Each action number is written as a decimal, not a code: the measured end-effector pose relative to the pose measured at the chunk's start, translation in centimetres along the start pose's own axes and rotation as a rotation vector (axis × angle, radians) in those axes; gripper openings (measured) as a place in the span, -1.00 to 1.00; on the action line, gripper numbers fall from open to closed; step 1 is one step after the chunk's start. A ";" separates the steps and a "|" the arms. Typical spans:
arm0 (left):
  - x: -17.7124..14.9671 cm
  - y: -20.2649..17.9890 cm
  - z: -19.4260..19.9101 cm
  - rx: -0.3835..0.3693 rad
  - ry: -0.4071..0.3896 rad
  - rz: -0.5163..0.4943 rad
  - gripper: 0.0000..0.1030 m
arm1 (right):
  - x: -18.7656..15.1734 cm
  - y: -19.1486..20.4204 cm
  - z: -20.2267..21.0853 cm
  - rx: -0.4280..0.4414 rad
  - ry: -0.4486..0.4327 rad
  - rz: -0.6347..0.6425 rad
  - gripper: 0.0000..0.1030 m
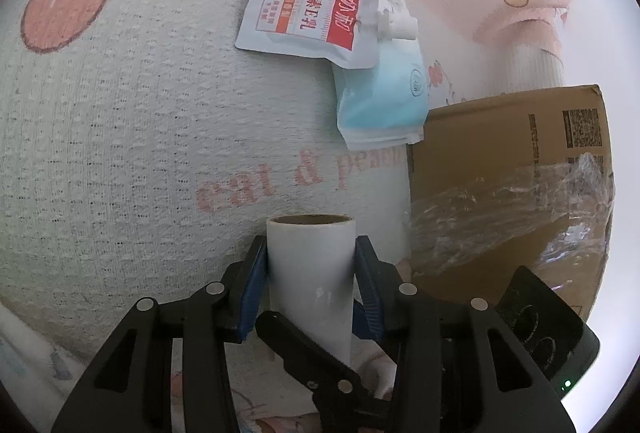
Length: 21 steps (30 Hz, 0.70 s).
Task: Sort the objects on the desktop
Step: 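Carry the held tube toward the cardboard box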
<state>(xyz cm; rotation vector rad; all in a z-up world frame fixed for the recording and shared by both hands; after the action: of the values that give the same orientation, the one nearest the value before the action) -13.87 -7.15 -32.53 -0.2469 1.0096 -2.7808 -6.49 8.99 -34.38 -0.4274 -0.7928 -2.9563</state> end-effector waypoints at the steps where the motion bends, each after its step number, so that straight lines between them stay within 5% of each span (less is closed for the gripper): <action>1: 0.0 0.0 0.2 0.000 -0.002 -0.003 -0.10 | 0.0 0.3 0.0 -0.018 0.007 0.013 -0.19; 9: -0.5 -1.7 2.1 0.011 -0.046 -0.099 -0.10 | -0.8 0.8 1.3 -0.044 -0.025 0.009 -0.20; 21: -2.3 -6.6 7.5 -0.002 -0.270 -0.222 -0.10 | 1.1 5.5 5.9 -0.100 -0.175 0.177 -0.20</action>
<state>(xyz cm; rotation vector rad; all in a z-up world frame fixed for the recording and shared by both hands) -10.78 -6.26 -22.80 -0.7553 0.9685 -2.8320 -5.40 7.17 -26.52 -0.7305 -0.5879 -2.8294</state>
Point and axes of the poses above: each gripper's, at about its wrist camera, not at the fingertips, and z roughly against the way its jaws point, y to its left, x to its top, the point moved 2 cm from there along -z, roughly the way its jaws point, and after that the axes turned 7 degrees about -z, right-handed, at the moved point
